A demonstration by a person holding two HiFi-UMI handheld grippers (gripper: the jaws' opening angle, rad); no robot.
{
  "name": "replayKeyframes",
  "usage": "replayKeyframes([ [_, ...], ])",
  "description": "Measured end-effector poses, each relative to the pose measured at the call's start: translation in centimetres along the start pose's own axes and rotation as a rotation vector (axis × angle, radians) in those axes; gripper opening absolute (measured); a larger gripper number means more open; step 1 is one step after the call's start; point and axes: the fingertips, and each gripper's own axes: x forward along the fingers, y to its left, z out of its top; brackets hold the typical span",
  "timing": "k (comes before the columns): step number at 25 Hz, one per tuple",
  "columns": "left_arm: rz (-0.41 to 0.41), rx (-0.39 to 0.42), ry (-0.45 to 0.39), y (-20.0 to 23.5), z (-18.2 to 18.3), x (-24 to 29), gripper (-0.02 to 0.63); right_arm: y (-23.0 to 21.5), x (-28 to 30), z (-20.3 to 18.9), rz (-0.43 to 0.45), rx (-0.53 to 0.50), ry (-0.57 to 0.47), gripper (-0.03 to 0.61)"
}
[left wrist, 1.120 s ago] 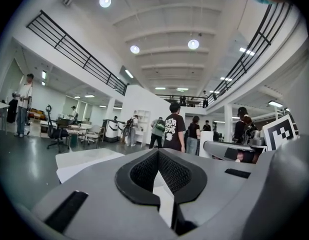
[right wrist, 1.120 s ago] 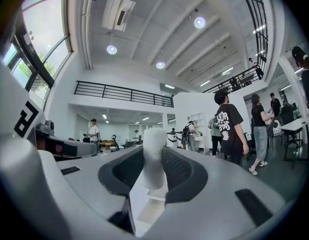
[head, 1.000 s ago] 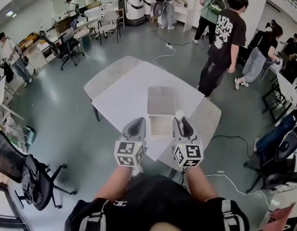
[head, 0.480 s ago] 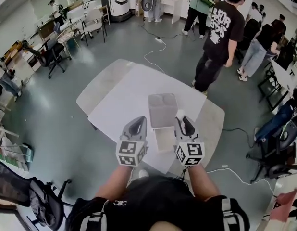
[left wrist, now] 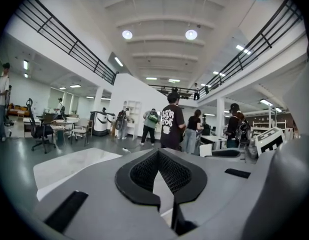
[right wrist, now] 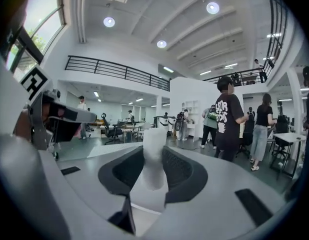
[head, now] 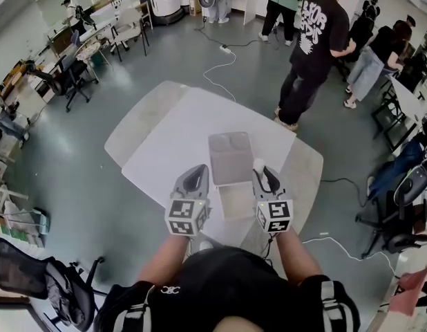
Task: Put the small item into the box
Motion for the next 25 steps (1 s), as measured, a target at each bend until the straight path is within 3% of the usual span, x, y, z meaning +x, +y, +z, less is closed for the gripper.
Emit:
replayKeyframes([
  [7,0.025,0.004,0.008,-0.9,-0.1,0.6,0.005,0.2,0.8,-4.5,0.156,-0.182,0.106,0.121],
  [17,0.059,-0.002,0.013,-1.0,-0.5,0.3,0.005,3.3,1.2,-11.9,0.357,-0.597,0.281,0.121],
  [22,0.082,-0.006,0.021,-0.3,-0.7,-0.4,0.005,4.8,1.5,-16.0,0.453,-0.649,0.403,0.121],
  [25,0.095,-0.008,0.024,-0.2,-0.9,-0.8,0.005,4.9,1.7,-17.6,0.458,-0.706,0.441,0.121],
])
